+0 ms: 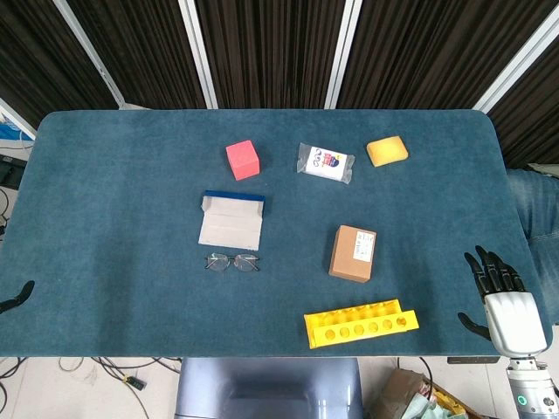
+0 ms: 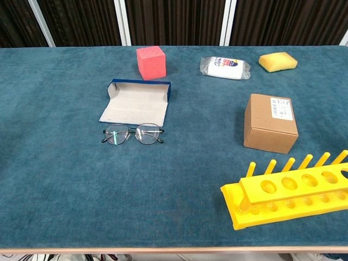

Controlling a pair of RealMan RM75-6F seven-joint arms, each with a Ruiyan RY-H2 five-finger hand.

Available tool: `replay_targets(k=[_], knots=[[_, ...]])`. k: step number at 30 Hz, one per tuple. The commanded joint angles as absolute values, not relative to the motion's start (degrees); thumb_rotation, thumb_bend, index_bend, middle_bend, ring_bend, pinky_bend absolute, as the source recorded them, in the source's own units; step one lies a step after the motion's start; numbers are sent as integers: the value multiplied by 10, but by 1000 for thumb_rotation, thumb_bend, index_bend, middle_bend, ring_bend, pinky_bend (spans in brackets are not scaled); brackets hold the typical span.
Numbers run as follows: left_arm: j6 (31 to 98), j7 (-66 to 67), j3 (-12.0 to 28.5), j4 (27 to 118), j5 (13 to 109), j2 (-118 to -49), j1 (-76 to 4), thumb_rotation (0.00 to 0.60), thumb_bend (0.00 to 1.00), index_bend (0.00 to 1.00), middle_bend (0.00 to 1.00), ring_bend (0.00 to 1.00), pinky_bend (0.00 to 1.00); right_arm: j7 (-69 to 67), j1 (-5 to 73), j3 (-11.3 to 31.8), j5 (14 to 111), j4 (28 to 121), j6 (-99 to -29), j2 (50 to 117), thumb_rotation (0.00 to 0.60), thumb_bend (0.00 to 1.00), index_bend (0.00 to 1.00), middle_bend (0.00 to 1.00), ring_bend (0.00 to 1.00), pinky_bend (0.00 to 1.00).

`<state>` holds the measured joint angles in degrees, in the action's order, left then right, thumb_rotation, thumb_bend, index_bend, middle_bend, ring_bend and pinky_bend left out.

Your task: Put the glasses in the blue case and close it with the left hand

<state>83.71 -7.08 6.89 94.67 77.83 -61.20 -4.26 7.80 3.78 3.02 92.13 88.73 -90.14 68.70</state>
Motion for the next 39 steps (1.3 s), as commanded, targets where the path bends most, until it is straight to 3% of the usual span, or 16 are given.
replay_targets(k=[1,26,39], knots=[[837,-74,67,948,780,-612,-42,600,244,15,0,0,0,77,38,30,921,888,-901,687,600,81,0,0,85,187],[834,-59,68,947,775,-615,-45,600,248,17,0,0,0,76,38,28,918,893,-895,686,600,81,0,0,85,187],[795,-35,57,947,799,-614,-72,600,247,56,0,0,0,69,37,27,912,899,-891,684,600,82,0,0,85,187]])
